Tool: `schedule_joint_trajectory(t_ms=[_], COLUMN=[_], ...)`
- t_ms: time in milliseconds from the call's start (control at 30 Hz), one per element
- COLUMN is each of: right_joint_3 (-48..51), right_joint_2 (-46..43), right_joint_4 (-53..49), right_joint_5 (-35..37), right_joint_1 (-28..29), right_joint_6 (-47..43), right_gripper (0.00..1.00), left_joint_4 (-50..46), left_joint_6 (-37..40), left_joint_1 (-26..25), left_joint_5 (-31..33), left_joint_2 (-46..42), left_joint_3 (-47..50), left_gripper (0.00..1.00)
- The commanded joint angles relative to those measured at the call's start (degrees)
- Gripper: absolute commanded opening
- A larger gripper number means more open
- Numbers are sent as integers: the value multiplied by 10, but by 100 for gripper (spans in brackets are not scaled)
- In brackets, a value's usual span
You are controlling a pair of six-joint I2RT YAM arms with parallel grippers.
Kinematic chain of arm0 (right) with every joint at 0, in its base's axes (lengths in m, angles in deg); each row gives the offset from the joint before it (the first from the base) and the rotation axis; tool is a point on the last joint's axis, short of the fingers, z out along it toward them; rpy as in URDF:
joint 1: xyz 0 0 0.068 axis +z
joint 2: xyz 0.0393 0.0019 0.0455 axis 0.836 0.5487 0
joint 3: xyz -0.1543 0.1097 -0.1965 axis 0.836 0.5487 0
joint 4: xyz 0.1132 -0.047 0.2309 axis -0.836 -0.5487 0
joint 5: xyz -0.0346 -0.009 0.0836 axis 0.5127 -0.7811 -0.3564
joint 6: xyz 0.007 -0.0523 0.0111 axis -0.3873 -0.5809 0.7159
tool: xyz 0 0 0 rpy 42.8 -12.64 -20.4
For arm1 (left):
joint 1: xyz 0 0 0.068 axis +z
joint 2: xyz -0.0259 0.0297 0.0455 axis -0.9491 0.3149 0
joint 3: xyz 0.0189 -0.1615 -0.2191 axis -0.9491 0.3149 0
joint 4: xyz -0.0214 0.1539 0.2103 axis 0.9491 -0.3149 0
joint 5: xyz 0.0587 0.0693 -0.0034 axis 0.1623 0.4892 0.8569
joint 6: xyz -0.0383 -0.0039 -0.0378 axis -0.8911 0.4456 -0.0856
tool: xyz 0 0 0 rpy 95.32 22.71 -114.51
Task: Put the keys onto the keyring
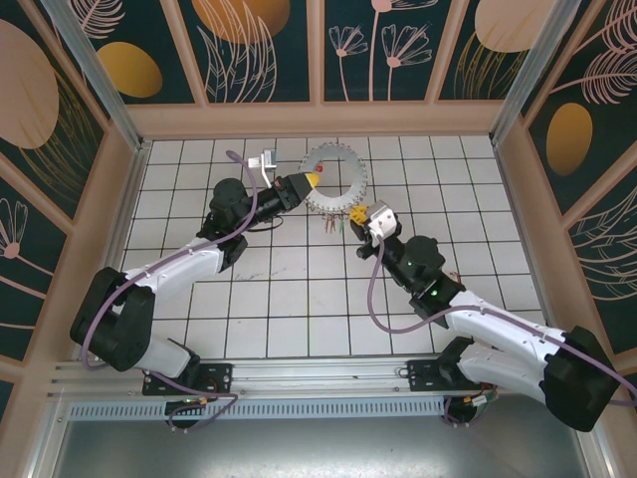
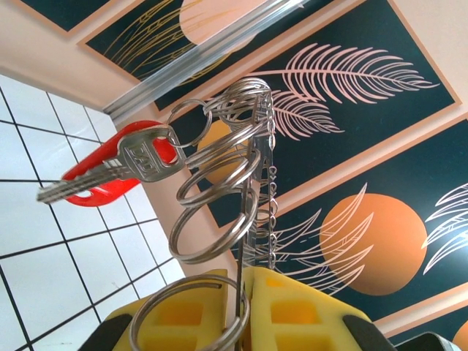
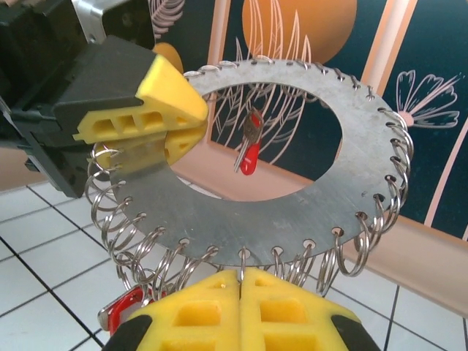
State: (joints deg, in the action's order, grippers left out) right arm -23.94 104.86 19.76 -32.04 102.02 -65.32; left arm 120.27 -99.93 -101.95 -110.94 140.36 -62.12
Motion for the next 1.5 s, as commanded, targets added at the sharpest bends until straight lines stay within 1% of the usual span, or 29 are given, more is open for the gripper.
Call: schedule_joint_trajectory(t_ms=[0,67,133,200,333,467,633,900,1000,1067,1133,1233,1267,1300,1400,1467], right_joint_3=[-59,-59,-54,-42,-32,-25,2,2,-4,-15,-32,-48,-49,-50,-58,-63], right_joint_2=[3,5,1,-7,-17,-21,-30,-17,-12,-6,1,7,9,9,12,17], right_joint_4=[-53,-89,-103,-100,-91,-50,45,85,86,63,17,-50,-65,-80,-117,-134], right_joint_5=[1,8,2,-5,5,-1,-11,-26,-41,-52,-61,-67,-68,-89,-134,-143], right_joint_1=[0,0,0,1,2,2,2,2,1,0,-3,-13,-19,-27,-52,-61], right_joint_6=[-17,-5,9,21,28,31,44,53,55,49,36,27,27,31,47,52], right_gripper=[0,0,0,0,0,0,0,0,0,0,0,0,0,0,0,0], left_joint_4=[18,13,3,-2,2,2,-12,-21,-27,-29,-39,-61,-75,-92,-112,-129], left_joint_6=[31,49,67,77,77,74,69,48,40,34,34,45,53,60,69,76], left_joint_1=[-4,-4,-5,-5,-4,-5,-5,-5,-5,-5,-5,-4,-4,-5,-4,-4], left_joint_5=[-18,-17,-14,-8,-6,-9,5,8,6,5,7,24,31,37,49,60], left_joint_2=[-15,-23,-32,-39,-40,-38,-39,-28,-22,-21,-23,-34,-37,-40,-45,-47], left_joint_3=[-12,-14,-18,-17,-15,-14,-9,-7,-5,-1,3,15,17,19,33,43], left_gripper=[8,8,8,8,8,8,8,9,12,15,24,28,33,35,38,43])
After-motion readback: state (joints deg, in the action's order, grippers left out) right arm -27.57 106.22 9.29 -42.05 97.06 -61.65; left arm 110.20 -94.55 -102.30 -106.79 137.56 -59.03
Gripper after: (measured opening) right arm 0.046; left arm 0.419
